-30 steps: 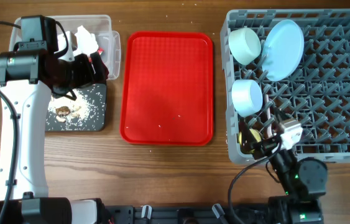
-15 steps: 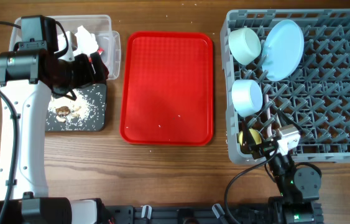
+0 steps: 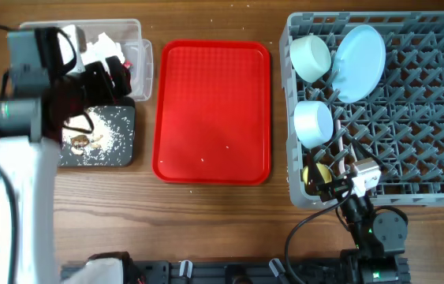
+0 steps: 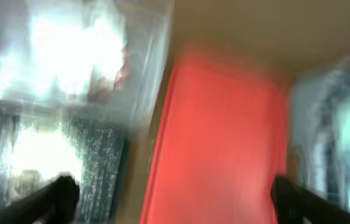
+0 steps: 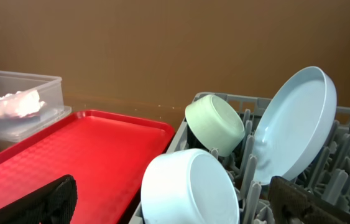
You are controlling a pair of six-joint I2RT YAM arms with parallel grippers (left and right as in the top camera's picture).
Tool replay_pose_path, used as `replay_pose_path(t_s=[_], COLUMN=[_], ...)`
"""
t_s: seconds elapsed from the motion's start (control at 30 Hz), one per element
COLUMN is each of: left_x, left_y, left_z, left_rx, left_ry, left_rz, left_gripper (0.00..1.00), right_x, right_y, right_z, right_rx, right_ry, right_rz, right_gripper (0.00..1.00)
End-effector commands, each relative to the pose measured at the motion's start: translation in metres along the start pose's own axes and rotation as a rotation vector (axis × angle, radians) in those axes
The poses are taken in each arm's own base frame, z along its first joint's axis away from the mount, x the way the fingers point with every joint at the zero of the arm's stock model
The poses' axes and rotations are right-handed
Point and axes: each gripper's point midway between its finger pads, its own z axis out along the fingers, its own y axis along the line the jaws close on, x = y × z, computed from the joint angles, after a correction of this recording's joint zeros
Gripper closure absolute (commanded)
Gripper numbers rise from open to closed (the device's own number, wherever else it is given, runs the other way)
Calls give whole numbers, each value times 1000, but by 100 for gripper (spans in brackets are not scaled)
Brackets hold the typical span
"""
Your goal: Sort waste into correct bins and load items into the dishwasher rack
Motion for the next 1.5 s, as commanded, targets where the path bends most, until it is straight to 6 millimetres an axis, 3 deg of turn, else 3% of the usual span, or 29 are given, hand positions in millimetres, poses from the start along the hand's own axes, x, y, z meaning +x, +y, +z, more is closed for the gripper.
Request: replay_pose_path(t_s=[0.0, 0.03, 0.2, 0.43, 0.67, 1.47], left_x=[16, 45, 118, 160, 178, 179], left_y=[-27, -24, 0, 16, 22, 19], left_z=[-21, -26, -22, -7, 10, 10], left_rx=[113, 177, 228, 261, 268, 277], left_ry=[-232, -360, -543, -694, -680, -678], left_rz=[144, 169, 196, 216, 218, 222], left_gripper=[0, 0, 0, 0, 0, 0], right_x=[-2, -2, -2, -2, -2, -2], right_y=[-1, -1, -1, -1, -1, -1], right_z=[-1, -1, -1, -1, -1, -1], right_rx=[9, 9, 9, 9, 9, 9], right_ry=[-14, -14, -14, -14, -14, -14], right_rz=[-7, -7, -8, -7, -7, -7], right_gripper=[0, 0, 0, 0, 0, 0])
